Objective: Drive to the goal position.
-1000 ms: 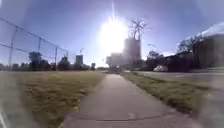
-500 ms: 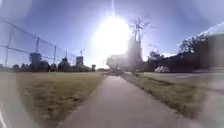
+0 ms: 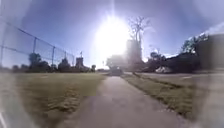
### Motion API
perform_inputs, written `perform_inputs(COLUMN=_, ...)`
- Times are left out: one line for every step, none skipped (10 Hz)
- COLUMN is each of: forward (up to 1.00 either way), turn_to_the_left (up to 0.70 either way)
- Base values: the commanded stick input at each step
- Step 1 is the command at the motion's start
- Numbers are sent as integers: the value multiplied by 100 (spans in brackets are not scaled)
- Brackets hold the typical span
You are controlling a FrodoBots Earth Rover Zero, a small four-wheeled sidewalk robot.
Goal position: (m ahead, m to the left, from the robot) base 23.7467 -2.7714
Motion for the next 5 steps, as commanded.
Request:
perform_inputs(forward=100, turn_to_the_left=0)
perform_inputs(forward=100, turn_to_the_left=0)
perform_inputs(forward=100, turn_to_the_left=0)
perform_inputs(forward=100, turn_to_the_left=0)
perform_inputs(forward=100, turn_to_the_left=0)
